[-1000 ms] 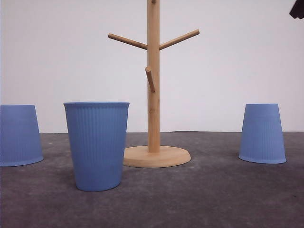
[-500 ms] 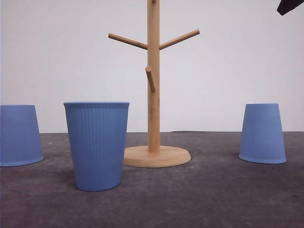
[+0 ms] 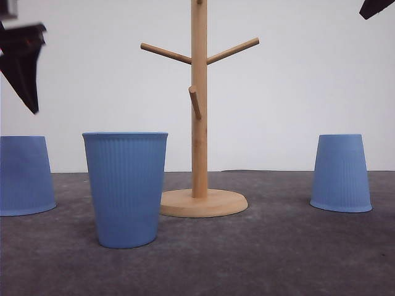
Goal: Place three cups
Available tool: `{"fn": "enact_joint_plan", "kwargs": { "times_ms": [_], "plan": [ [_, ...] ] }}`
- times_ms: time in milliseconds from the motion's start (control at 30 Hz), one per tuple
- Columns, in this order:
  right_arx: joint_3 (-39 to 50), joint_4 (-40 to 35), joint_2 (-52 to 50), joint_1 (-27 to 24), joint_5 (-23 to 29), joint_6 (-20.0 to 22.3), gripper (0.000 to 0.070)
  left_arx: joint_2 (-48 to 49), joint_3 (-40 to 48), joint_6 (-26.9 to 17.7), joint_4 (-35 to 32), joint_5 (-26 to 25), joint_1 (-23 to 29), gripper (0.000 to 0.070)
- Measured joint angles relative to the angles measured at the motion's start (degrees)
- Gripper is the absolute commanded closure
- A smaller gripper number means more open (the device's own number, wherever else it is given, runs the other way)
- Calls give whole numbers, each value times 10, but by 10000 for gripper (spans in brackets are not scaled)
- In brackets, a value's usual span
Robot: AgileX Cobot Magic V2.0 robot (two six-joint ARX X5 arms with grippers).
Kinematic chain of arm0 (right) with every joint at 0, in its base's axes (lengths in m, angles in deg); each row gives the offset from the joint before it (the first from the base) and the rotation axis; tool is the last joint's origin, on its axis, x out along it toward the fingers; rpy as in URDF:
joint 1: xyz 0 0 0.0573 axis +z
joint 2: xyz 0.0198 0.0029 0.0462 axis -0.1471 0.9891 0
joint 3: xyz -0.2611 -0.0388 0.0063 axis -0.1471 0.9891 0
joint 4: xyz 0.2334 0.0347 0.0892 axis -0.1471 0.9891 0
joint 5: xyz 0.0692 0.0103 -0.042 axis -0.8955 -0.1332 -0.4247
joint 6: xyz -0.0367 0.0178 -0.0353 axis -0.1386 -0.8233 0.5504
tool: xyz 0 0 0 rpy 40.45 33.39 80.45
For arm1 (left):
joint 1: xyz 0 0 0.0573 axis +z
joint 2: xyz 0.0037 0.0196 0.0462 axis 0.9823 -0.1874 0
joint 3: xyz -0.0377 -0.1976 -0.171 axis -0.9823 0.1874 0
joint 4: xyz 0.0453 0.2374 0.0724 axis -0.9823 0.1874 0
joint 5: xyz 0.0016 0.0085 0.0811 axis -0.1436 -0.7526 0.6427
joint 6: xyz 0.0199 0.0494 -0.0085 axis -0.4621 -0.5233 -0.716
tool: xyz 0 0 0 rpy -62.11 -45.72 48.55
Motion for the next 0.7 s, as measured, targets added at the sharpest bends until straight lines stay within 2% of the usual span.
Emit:
{"fn": "enact_joint_plan", "kwargs": {
  "times_ms": [367,700],
  "plan": [
    [0,0,0,0,0,0,214,-115,-50,1,-46,2,19,94],
    [0,0,0,0,0,-13,214,-161,-50,1,-69,2,30,107]
  ]
}}
